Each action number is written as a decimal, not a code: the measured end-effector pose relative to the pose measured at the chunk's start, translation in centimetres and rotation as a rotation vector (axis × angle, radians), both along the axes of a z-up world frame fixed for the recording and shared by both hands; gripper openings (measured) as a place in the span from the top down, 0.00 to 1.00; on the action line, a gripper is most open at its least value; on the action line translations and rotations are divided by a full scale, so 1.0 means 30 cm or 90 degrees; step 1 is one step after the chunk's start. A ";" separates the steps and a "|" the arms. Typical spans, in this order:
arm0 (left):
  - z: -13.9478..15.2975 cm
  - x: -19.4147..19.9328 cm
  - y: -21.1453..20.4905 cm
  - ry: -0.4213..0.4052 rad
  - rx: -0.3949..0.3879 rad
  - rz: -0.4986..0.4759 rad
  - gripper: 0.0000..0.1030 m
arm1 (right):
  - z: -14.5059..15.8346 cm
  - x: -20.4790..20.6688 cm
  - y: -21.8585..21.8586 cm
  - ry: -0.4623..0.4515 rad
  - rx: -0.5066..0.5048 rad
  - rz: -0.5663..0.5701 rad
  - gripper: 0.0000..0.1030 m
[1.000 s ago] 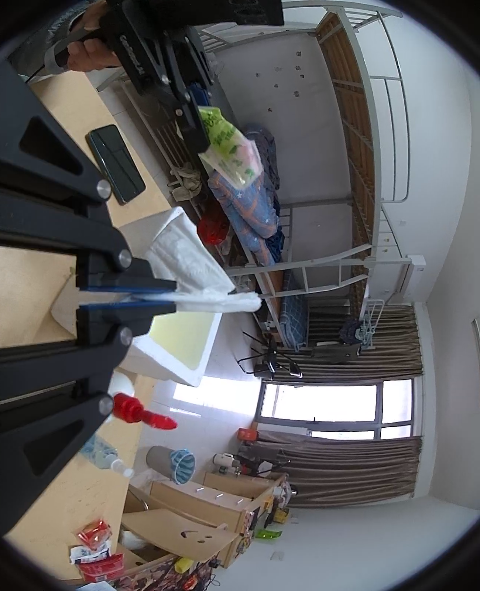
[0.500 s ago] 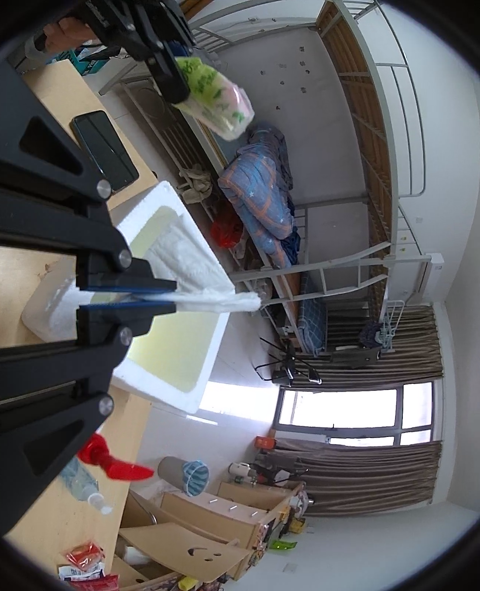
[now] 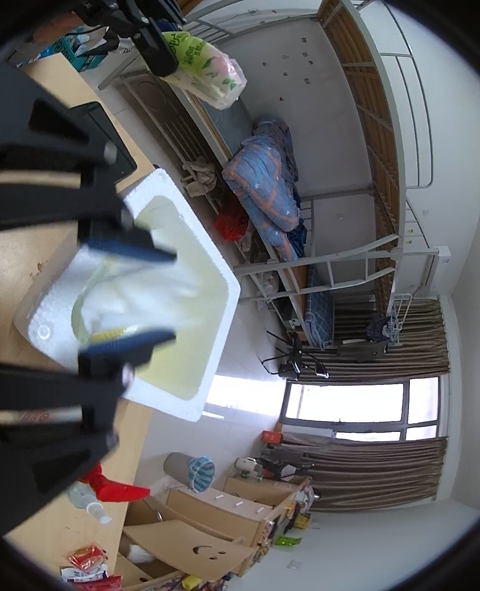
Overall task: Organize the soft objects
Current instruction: 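Carry the cloth over the foam box and open the right tool while the left tool carries the packet, then lower the green packet into the foam box and open the left tool, then withdraw both tools from the foam box back over the table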
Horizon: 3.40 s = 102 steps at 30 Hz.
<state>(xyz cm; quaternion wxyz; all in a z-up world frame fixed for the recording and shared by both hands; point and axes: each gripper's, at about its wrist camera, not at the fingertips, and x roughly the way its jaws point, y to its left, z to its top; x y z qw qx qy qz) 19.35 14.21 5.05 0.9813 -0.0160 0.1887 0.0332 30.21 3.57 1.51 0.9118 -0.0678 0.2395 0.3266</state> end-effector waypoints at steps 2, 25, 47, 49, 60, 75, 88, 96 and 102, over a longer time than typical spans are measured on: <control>0.000 0.001 0.004 0.003 -0.004 0.003 0.75 | 0.007 -0.010 0.002 -0.017 0.003 -0.008 0.29; 0.016 0.008 0.010 0.010 -0.014 0.000 0.75 | 0.090 -0.142 -0.045 -0.072 0.009 0.025 0.00; 0.017 0.144 -0.111 0.015 0.001 -0.086 0.75 | 0.111 -0.255 -0.240 -0.126 -0.002 -0.045 0.00; 0.019 0.160 -0.118 0.015 0.008 -0.089 0.75 | 0.103 -0.259 -0.263 -0.123 0.002 -0.058 0.00; 0.017 0.252 -0.164 0.024 0.012 -0.114 0.75 | 0.066 -0.326 -0.376 -0.115 0.022 -0.115 0.00; -0.017 0.373 -0.172 0.059 0.003 -0.097 0.75 | 0.015 -0.400 -0.496 -0.088 0.069 -0.171 0.00; -0.017 0.389 -0.171 0.050 0.004 -0.080 0.07 | 0.011 -0.421 -0.526 -0.078 0.074 -0.185 0.00; 0.021 0.314 -0.194 0.017 0.005 -0.088 0.01 | 0.015 -0.433 -0.531 -0.079 0.074 -0.182 0.00; 0.071 0.218 -0.211 -0.003 0.005 -0.093 0.01 | 0.034 -0.468 -0.545 -0.086 0.083 -0.173 0.00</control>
